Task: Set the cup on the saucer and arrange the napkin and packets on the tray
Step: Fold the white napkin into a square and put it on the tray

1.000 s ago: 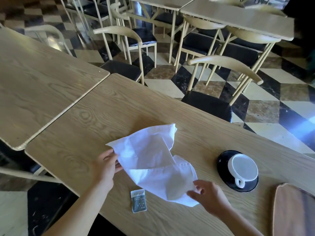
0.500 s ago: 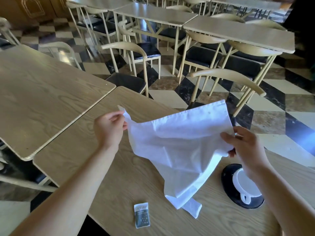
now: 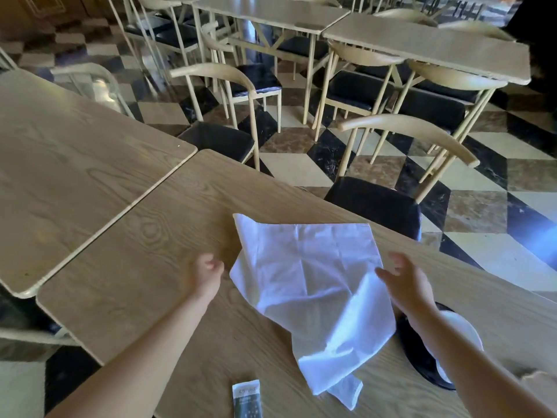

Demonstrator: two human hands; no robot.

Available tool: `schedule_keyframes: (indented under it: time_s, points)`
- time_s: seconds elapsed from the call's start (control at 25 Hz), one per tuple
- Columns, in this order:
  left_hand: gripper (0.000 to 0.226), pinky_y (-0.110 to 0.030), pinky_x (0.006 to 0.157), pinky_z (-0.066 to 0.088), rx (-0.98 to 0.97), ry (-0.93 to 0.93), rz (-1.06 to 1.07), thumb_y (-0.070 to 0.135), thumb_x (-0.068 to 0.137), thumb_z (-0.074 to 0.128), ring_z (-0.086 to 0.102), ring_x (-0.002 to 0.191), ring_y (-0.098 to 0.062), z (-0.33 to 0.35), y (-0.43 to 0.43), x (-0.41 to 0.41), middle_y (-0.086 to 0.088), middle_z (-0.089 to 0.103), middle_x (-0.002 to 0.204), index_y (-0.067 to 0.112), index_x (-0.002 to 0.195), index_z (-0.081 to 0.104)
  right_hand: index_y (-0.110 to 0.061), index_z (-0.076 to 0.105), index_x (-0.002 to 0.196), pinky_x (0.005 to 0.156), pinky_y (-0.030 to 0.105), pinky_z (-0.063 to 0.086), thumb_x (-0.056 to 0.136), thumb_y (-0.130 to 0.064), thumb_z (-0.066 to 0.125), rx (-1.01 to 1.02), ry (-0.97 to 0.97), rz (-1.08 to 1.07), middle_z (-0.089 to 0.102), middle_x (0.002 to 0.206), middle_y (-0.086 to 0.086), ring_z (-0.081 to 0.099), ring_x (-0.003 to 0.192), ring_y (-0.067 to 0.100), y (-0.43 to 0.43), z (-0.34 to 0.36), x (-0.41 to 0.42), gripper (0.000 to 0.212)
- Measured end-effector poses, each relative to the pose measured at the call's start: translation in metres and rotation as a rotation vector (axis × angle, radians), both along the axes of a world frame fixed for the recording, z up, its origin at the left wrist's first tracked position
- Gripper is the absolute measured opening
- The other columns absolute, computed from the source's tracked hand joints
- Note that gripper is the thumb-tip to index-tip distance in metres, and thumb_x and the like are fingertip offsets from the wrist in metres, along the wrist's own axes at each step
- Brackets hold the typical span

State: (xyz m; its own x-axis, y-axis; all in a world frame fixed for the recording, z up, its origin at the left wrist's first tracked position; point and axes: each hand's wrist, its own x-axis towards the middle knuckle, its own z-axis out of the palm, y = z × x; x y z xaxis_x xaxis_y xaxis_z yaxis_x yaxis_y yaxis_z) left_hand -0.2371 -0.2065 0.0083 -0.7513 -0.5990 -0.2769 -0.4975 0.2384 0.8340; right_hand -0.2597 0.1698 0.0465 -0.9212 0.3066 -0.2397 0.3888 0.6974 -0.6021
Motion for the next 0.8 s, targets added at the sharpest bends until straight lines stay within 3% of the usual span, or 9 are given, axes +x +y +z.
schedule_keyframes:
  time_s: [0.08,0.16,0.24,0.32,0.4,0.48,0.64,0.72,0.8]
  points:
    - [0.017,-0.040,0.077,0.055,-0.072,-0.189,-0.106,0.026,0.090,0.063,0.065,0.080,-0.032,-0.019,-0.001,0.017,-0.011,0.068,0.079,0.011,0.088,0.070,-0.021,0.068,0.108,0.065,0.028,0.044,0.083,-0.020,0.073,-0.054,0.076,0.016,0.070,0.093,-0.003,0.065,0.078,0.016,-0.009,-0.004,0.044,0.025]
    - [0.030,-0.040,0.067,0.053,-0.001,-0.216,-0.155,0.029,0.088,0.065,0.056,0.065,-0.025,-0.027,0.003,0.018,-0.013,0.059,0.067,0.001,0.079,0.064,-0.027,0.071,0.090,0.060,0.021,0.041,0.081,-0.016,0.075,-0.076,0.104,-0.016,0.068,0.078,-0.010,0.060,0.071,0.000,-0.014,-0.009,0.092,0.015]
    - [0.031,-0.036,0.062,0.043,0.119,-0.198,-0.173,0.023,0.085,0.068,0.050,0.061,-0.021,-0.027,0.010,0.015,-0.011,0.055,0.064,-0.007,0.078,0.062,-0.032,0.067,0.075,0.062,0.029,0.045,0.080,-0.016,0.077,-0.095,0.046,-0.096,0.069,0.069,-0.007,0.064,0.067,0.008,-0.010,-0.017,0.133,0.019]
    - [0.017,-0.036,0.064,0.049,0.123,-0.178,-0.171,0.017,0.083,0.071,0.054,0.060,-0.021,-0.023,0.014,0.013,-0.004,0.064,0.069,0.001,0.080,0.069,-0.031,0.065,0.072,0.069,0.038,0.052,0.081,-0.024,0.076,-0.124,-0.101,-0.188,0.069,0.066,-0.001,0.067,0.066,0.024,-0.003,-0.026,0.156,0.016]
    - [0.003,-0.040,0.072,0.057,0.090,-0.128,-0.151,0.017,0.084,0.073,0.062,0.065,-0.020,-0.019,0.016,0.014,-0.001,0.072,0.079,0.015,0.082,0.072,-0.029,0.064,0.069,0.074,0.038,0.055,0.084,-0.037,0.068,-0.121,-0.270,-0.181,0.070,0.070,0.001,0.068,0.075,0.030,-0.002,-0.033,0.158,0.018]
    - [0.006,-0.042,0.079,0.057,0.130,-0.068,-0.135,0.015,0.086,0.071,0.064,0.074,-0.018,-0.016,0.017,0.016,0.000,0.070,0.085,0.017,0.082,0.069,-0.030,0.065,0.064,0.070,0.035,0.054,0.084,-0.044,0.063,-0.132,-0.301,-0.144,0.070,0.070,-0.003,0.068,0.076,0.027,-0.008,-0.036,0.149,0.025]
    - [0.005,-0.037,0.078,0.051,0.241,0.098,-0.088,0.009,0.093,0.061,0.059,0.085,-0.019,-0.002,0.016,0.017,0.000,0.064,0.086,0.011,0.089,0.060,-0.014,0.066,0.061,0.057,0.034,0.045,0.079,-0.027,0.070,-0.166,-0.190,-0.222,0.063,0.055,-0.001,0.055,0.055,0.020,-0.019,-0.042,0.124,0.023]
    - [0.002,-0.038,0.079,0.048,0.176,0.228,-0.072,0.007,0.095,0.059,0.058,0.083,-0.020,0.010,0.008,0.015,0.000,0.062,0.083,0.009,0.094,0.057,-0.010,0.065,0.062,0.057,0.037,0.046,0.078,-0.020,0.070,-0.345,-0.097,-0.272,0.060,0.055,0.002,0.052,0.053,0.019,-0.019,-0.032,0.111,0.020]
    - [0.003,-0.038,0.077,0.048,0.060,0.373,-0.049,0.006,0.095,0.057,0.056,0.077,-0.019,0.024,-0.005,0.012,-0.005,0.059,0.080,0.008,0.095,0.056,-0.010,0.067,0.066,0.064,0.039,0.053,0.079,-0.019,0.070,-0.639,0.035,-0.318,0.065,0.065,0.005,0.061,0.062,0.017,-0.012,-0.011,0.096,0.015]
